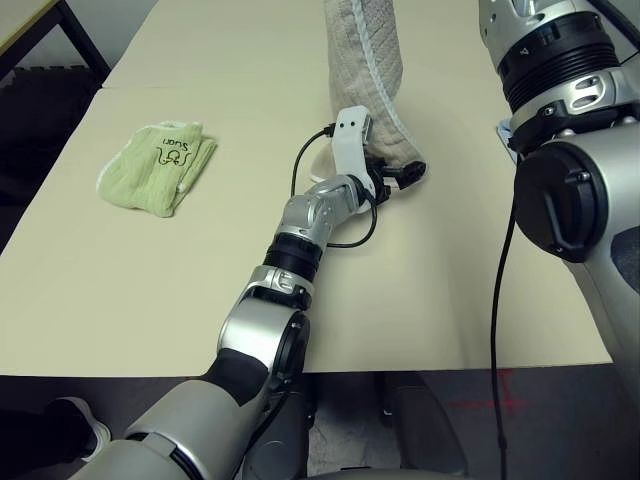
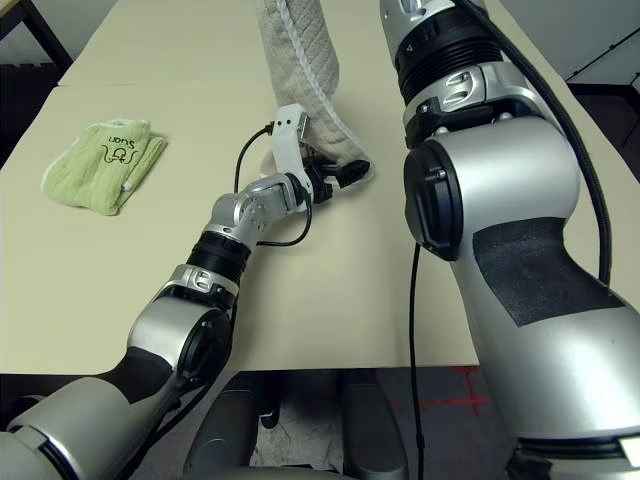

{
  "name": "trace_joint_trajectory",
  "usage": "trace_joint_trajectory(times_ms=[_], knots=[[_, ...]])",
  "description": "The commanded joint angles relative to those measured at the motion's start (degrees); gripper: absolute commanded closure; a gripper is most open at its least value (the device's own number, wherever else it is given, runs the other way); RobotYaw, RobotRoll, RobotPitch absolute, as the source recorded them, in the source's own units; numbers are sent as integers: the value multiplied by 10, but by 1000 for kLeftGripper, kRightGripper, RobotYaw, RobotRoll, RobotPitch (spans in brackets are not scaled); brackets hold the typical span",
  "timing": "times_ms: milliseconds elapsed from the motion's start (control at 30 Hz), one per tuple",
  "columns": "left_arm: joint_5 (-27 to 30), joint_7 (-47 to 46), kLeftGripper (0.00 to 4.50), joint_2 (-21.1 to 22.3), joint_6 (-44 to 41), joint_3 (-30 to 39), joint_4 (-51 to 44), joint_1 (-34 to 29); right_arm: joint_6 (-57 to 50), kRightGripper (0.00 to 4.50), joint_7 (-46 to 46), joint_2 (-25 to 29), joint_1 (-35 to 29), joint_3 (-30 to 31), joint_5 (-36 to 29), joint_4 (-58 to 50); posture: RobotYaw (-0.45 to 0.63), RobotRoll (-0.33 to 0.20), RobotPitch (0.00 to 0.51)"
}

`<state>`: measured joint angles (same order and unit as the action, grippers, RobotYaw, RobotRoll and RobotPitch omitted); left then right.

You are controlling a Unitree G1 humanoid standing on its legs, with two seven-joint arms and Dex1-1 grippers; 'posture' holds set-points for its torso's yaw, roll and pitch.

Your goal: Fold the towel and set it aside.

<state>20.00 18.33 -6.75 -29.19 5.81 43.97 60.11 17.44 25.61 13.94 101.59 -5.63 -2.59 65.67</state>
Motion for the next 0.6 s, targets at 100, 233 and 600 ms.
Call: trace_joint_trajectory(times_ms=[100,233,600], knots=[[-10,-10,2856,14,12,8,9,-1,5,4500,5,5,3,0,2,-2,60,0,197],[-7,2,4388,29,5,11,-4,-7,5,4500,6,5,1,1,2,-3,60,0,196],[70,216,4454,213,-216,-50,-275,-132,7,4500,7,25,-7,5,11,2,63,0,197]])
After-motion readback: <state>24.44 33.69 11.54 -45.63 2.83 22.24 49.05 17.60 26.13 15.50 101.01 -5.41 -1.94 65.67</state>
